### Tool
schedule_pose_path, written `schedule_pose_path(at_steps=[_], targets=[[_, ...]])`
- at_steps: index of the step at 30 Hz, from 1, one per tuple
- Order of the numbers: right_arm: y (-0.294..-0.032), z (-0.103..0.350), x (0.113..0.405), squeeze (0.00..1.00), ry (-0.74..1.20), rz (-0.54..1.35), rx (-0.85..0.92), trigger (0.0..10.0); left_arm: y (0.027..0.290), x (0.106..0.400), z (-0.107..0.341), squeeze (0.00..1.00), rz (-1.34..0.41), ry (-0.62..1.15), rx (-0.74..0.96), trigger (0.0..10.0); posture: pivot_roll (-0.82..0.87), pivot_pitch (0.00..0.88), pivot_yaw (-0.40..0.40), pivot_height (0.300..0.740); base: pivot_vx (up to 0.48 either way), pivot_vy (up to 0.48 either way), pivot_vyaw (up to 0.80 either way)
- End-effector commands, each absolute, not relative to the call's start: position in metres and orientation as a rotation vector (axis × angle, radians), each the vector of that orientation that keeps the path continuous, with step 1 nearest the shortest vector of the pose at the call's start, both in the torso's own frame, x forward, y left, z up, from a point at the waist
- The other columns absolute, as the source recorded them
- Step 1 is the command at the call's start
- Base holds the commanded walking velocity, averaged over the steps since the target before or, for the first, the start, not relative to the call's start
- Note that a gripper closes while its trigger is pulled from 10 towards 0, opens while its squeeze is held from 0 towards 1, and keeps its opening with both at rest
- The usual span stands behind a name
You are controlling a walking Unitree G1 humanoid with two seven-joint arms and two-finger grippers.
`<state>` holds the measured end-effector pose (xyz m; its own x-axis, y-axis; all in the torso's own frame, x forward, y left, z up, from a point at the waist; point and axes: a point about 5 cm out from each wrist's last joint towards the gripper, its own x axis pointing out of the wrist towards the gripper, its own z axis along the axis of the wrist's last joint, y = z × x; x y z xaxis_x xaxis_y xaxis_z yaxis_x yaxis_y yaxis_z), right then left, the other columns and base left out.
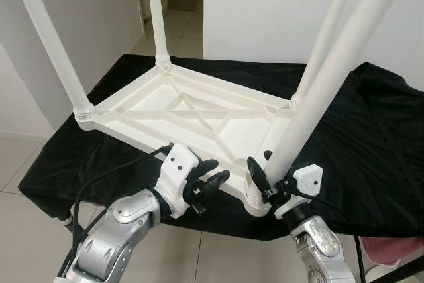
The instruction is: Building children table
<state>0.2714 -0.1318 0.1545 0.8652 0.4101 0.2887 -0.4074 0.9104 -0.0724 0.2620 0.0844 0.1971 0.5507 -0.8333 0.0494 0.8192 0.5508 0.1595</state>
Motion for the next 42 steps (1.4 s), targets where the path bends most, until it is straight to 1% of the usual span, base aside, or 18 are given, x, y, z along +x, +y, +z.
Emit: schedule_pose_path(at_steps=[1,2,4,9,13,14,16,17,19,20,22,24,27,28,36,37,41,42], targets=[[-0.131,0.114,0.266,0.00,-0.107,0.467,-0.112,10.0,0.084,0.260,0.200,0.00,-1.018,-0.139,0.131,10.0,0.02,0.152,0.035,0.740,0.000,0.000,0.00],[-0.128,0.110,0.264,0.00,-0.101,0.497,-0.152,10.0,0.085,0.261,0.200,0.00,-1.015,-0.140,0.133,10.0,0.02,0.151,0.032,0.740,0.000,0.000,0.00],[-0.126,0.108,0.263,0.00,-0.095,0.516,-0.167,10.0,0.085,0.261,0.200,0.00,-1.013,-0.141,0.134,10.0,0.02,0.151,0.032,0.740,0.000,0.000,0.00],[-0.124,0.106,0.261,0.00,-0.080,0.535,-0.164,10.0,0.085,0.261,0.200,0.00,-1.011,-0.142,0.135,10.0,0.02,0.148,0.030,0.740,0.000,0.000,0.00],[-0.122,0.104,0.266,0.00,-0.023,0.380,-0.085,10.0,0.086,0.260,0.200,0.00,-1.011,-0.143,0.141,10.0,0.03,0.143,0.027,0.740,0.000,0.000,0.00],[-0.122,0.104,0.266,0.00,-0.023,0.380,-0.085,10.0,0.086,0.260,0.200,0.00,-1.011,-0.143,0.141,10.0,0.03,0.143,0.027,0.740,0.000,0.000,0.00],[-0.122,0.104,0.271,0.00,0.002,0.214,-0.024,10.0,0.087,0.260,0.200,0.00,-1.011,-0.143,0.145,10.0,0.03,0.140,0.025,0.740,0.000,0.000,0.00],[-0.122,0.104,0.271,0.00,0.002,0.214,-0.024,10.0,0.087,0.260,0.200,0.00,-1.011,-0.143,0.145,10.0,0.03,0.140,0.025,0.740,0.000,0.000,0.00],[-0.121,0.103,0.275,0.00,0.032,0.086,0.028,10.0,0.087,0.260,0.200,0.00,-1.010,-0.143,0.146,10.0,0.03,0.140,0.021,0.740,0.000,0.000,0.00],[-0.121,0.103,0.275,0.00,0.032,0.086,0.028,10.0,0.087,0.260,0.200,0.00,-1.010,-0.143,0.146,10.0,0.03,0.140,0.021,0.740,0.000,0.000,0.00],[-0.116,0.103,0.279,0.00,0.019,-0.016,0.042,10.0,0.087,0.260,0.200,0.00,-1.011,-0.143,0.147,10.0,0.03,0.139,0.021,0.740,0.000,0.000,0.00],[-0.108,0.104,0.282,0.00,-0.001,-0.061,0.056,10.0,0.087,0.259,0.201,0.00,-1.011,-0.144,0.148,10.0,0.04,0.137,0.018,0.740,0.000,0.000,0.00],[-0.106,0.105,0.283,0.00,-0.005,-0.071,0.071,10.0,0.087,0.259,0.201,0.00,-1.011,-0.143,0.147,10.0,0.04,0.136,0.018,0.740,0.000,0.000,0.00],[-0.100,0.108,0.285,0.00,-0.009,-0.038,0.079,10.0,0.088,0.259,0.201,0.00,-1.008,-0.145,0.150,10.0,0.04,0.132,0.015,0.740,0.000,0.000,0.00],[-0.100,0.109,0.286,0.00,-0.007,-0.025,0.051,10.0,0.090,0.259,0.201,0.00,-1.001,-0.146,0.155,10.0,0.05,0.129,0.012,0.740,0.000,0.000,0.00],[-0.101,0.111,0.286,0.00,-0.018,-0.028,0.016,10.0,0.090,0.259,0.201,0.00,-0.998,-0.147,0.155,10.0,0.04,0.129,0.010,0.740,0.000,0.000,0.00],[-0.102,0.111,0.288,0.00,-0.034,-0.026,-0.017,10.0,0.090,0.259,0.201,0.00,-0.997,-0.146,0.157,10.0,0.04,0.129,0.010,0.740,0.000,0.000,0.00],[-0.102,0.111,0.287,0.00,-0.042,0.000,-0.003,10.0,0.090,0.259,0.201,0.00,-0.996,-0.147,0.156,10.0,0.04,0.129,0.010,0.740,0.000,0.000,0.00]])
